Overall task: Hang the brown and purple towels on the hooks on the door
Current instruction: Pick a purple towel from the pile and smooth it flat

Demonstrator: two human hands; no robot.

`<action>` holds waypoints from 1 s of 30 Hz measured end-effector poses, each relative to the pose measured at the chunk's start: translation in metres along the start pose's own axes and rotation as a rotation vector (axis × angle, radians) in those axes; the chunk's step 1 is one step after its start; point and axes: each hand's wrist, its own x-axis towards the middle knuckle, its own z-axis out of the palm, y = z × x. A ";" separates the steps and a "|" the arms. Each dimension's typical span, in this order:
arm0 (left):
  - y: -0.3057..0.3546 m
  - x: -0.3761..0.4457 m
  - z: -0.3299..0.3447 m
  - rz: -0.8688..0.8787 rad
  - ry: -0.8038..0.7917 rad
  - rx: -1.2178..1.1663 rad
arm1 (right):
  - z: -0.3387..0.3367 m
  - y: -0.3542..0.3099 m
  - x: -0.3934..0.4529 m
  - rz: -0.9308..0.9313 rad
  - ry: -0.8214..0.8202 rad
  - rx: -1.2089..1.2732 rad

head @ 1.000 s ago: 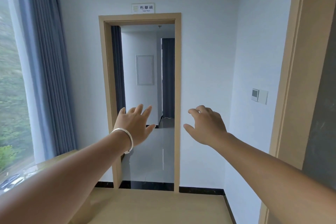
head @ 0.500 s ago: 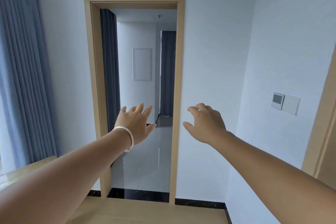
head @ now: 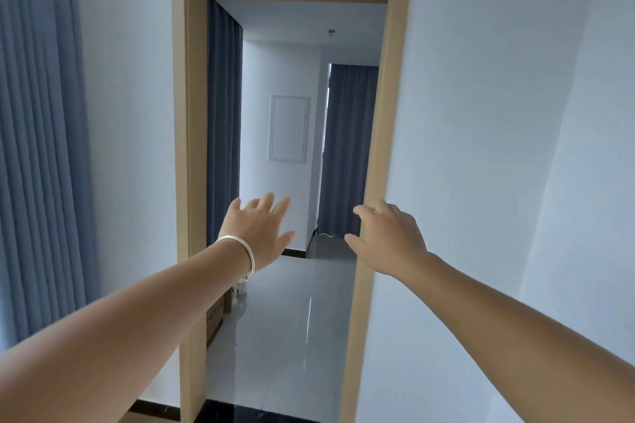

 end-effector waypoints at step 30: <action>-0.374 -0.182 0.136 -1.085 -0.531 0.517 | 0.281 -0.514 0.245 -1.105 -0.244 0.587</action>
